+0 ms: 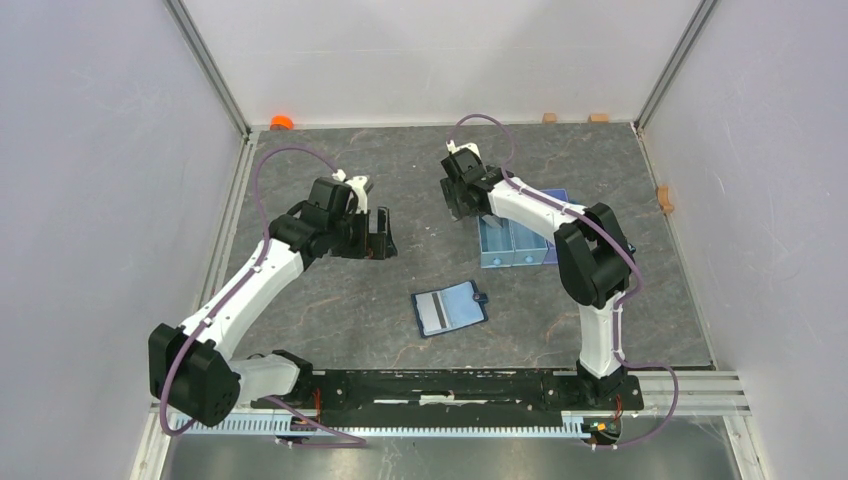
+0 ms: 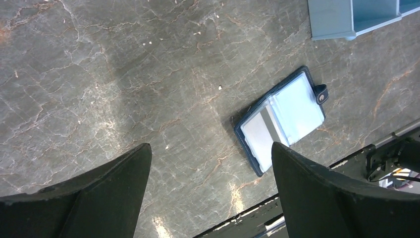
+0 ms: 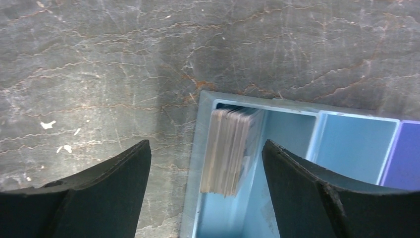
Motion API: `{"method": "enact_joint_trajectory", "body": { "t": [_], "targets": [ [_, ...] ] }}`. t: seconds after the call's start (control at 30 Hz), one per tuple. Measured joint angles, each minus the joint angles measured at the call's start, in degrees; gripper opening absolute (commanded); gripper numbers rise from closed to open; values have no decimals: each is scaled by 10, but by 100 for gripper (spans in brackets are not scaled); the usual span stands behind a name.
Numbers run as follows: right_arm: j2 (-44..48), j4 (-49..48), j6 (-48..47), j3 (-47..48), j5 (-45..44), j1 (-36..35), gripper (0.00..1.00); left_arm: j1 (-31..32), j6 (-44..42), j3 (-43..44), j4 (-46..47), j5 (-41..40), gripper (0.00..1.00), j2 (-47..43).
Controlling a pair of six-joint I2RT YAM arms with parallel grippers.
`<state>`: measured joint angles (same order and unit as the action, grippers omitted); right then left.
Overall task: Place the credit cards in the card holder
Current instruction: Pick up the credit card from the storage box.
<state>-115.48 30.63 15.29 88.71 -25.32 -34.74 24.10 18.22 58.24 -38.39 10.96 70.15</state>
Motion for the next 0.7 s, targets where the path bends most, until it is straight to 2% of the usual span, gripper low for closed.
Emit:
{"method": "enact_joint_trajectory", "body": {
  "t": [0.23, 0.7],
  "targets": [
    [0, -10, 13, 0, 30, 0, 79, 0, -4, -7, 3, -4, 96, 0],
    [16, -32, 15, -23, 44, -8, 73, 0, -4, -13, 8, -5, 96, 0]
  ]
}}
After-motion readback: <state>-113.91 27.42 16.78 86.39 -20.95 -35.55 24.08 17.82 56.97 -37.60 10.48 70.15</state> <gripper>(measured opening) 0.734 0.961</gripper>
